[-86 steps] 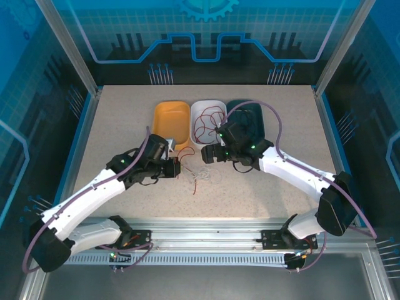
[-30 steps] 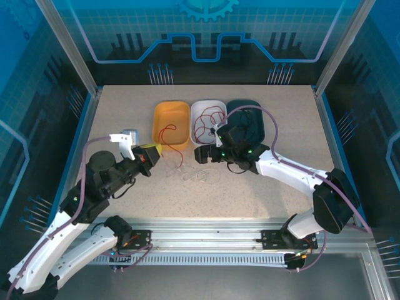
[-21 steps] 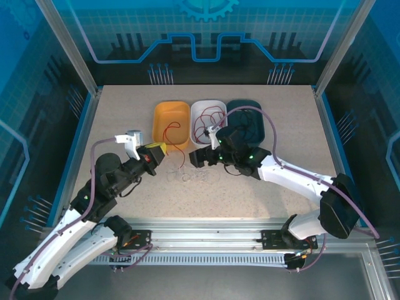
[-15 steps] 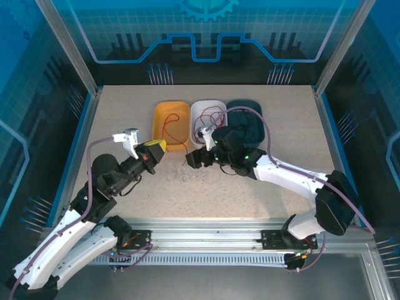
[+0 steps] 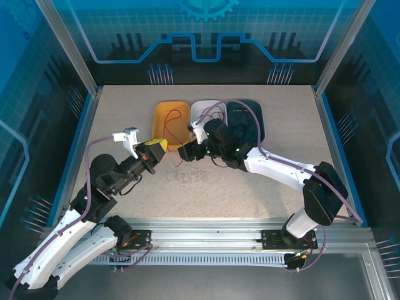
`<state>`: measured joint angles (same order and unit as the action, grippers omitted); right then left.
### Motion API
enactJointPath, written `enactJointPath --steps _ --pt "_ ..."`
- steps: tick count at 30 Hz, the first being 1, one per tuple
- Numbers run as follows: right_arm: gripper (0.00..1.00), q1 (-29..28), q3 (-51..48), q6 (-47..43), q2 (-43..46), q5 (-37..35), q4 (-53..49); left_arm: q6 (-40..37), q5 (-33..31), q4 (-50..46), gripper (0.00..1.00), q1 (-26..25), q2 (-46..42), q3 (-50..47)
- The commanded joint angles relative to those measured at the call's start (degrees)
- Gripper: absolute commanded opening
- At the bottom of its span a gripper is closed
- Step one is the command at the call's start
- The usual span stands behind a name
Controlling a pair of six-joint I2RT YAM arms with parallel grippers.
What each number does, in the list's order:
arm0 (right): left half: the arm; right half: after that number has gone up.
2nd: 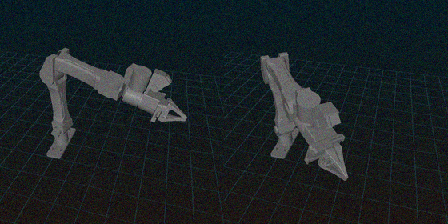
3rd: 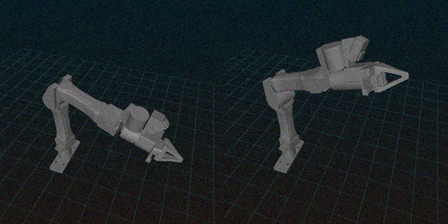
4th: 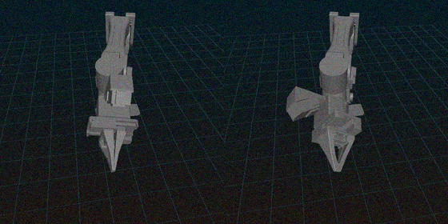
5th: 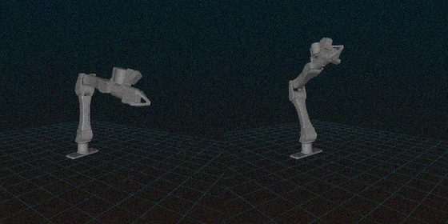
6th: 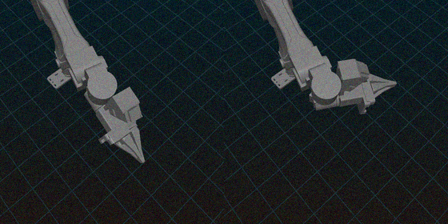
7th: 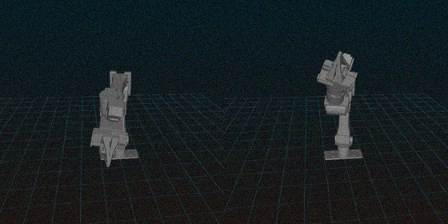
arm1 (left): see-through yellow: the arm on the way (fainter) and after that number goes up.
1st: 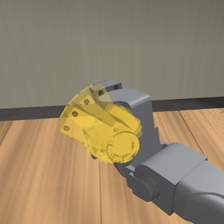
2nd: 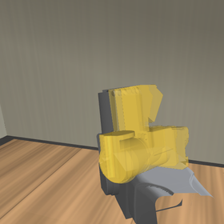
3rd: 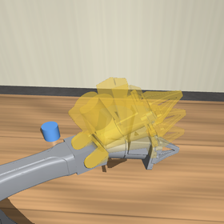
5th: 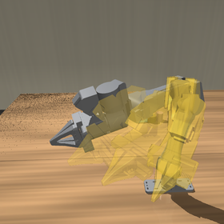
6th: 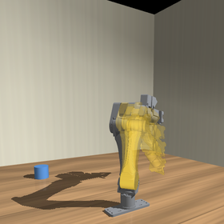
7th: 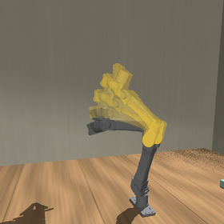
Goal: Untangle the cables
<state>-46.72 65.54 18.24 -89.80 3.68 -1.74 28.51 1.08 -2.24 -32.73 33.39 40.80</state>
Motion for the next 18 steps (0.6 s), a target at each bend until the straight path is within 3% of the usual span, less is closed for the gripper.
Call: enactJointPath --steps 1,4,5,6,18 --pt "0.77 0.0 -1.6 0.4 2.8 -0.1 1.8 -1.2 -0.4 1.1 0.00 0.4 1.9 3.2" --pt "0.86 0.1 -4.0 0.9 5.9 -1.0 1.8 -2.6 -1.7 0.0 0.00 0.4 5.2 5.9" --pt "0.97 0.1 -4.8 1.1 7.0 -1.4 1.7 -3.1 -2.5 -0.7 0.00 0.4 6.7 7.1" --pt "1.00 0.1 -5.5 1.3 8.0 -1.8 1.5 -3.4 -3.3 -1.4 0.00 0.5 8.1 8.2" --pt "1.00 1.4 -10.4 7.6 21.2 -18.0 -8.3 -11.4 -7.2 -5.0 0.00 0.6 31.0 24.2"
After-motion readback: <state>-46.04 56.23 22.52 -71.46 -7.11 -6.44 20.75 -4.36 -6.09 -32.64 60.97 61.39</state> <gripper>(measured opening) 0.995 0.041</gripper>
